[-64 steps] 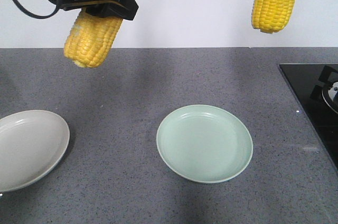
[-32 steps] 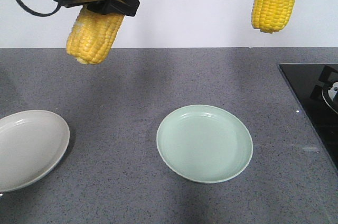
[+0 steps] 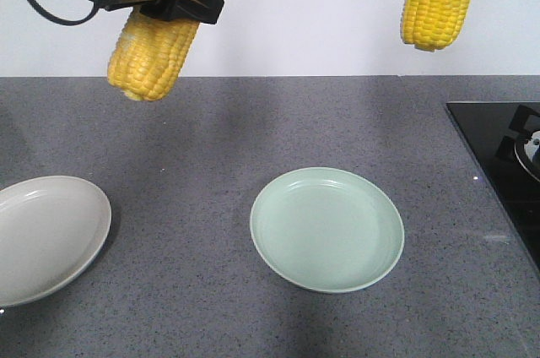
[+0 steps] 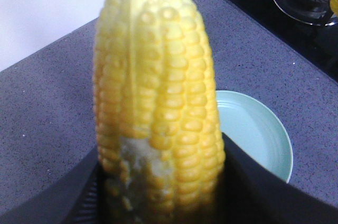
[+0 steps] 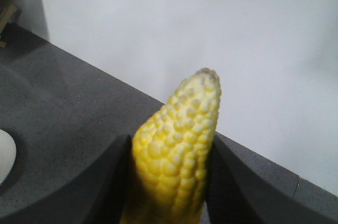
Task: Distribute corn equally
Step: 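Lower the right gripper's corn cob onto the pale green plate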
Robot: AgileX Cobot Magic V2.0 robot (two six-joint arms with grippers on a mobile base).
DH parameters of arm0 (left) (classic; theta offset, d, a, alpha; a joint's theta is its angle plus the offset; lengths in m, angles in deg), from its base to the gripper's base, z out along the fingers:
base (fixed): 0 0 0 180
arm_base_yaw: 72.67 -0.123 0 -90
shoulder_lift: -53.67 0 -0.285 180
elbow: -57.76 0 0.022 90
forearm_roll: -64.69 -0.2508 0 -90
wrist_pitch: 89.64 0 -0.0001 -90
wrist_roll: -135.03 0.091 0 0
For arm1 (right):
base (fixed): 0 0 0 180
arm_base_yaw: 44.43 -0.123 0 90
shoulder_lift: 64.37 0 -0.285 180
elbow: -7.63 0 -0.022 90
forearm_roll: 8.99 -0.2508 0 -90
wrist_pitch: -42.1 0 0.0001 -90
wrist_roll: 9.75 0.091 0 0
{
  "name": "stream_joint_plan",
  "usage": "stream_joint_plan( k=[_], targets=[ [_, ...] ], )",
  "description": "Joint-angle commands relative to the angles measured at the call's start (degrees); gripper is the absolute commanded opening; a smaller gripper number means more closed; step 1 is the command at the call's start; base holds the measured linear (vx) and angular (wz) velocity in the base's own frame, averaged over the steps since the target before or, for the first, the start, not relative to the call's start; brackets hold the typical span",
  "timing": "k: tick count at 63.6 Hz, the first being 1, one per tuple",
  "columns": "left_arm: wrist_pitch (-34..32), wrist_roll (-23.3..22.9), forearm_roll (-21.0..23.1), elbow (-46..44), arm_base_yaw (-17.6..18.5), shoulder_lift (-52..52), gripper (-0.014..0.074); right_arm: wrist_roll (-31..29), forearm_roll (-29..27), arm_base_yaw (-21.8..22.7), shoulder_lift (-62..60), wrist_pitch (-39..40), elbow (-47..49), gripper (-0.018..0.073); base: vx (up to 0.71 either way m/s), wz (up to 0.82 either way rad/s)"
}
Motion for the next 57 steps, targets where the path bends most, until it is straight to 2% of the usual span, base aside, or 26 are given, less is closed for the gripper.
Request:
stream_joint_plan(
  k=[1, 8, 17, 25, 39, 57],
  targets=[
    [-3.9, -0.1, 0.6, -1.8, 0.2, 2.2, -0.0006, 0.5, -3.2, 0.2, -1.7, 2.4, 1.4, -0.0001, 0.00, 0.00],
    [-1.3, 0.0, -0.8, -1.8, 0.2, 1.8, -0.0006, 1.2, -8.0, 0.0, -0.3, -1.7, 1.4, -0.0001, 0.00, 0.00],
    [1.6, -0.2, -6.8, -0.9, 0.2, 1.0, -0.0006, -0.3, -15.3, -1.2, 4.3, -10.3, 1.4, -0.0001, 0.00, 0.00],
    [1.6, -0.2, -8.9, 1.7, 0.2, 1.0, -0.0006, -0.9, -14.4, -4.4, 7.9, -10.6, -1.2, -0.0001, 0.00, 0.00],
    [1.6, -0.2, -12.4, 7.6, 0.2, 1.0, -0.0006, -2.6, -7.6, -9.8, 13.1, -10.6, -10.7, -0.0001, 0.00, 0.00],
    [1.6, -3.4, -19.0, 11.1, 0.2, 1.0, -0.0006, -7.3, -5.4, -10.9, 15.6, -6.7, -19.7, 0.0006, 0.00, 0.00]
  ],
)
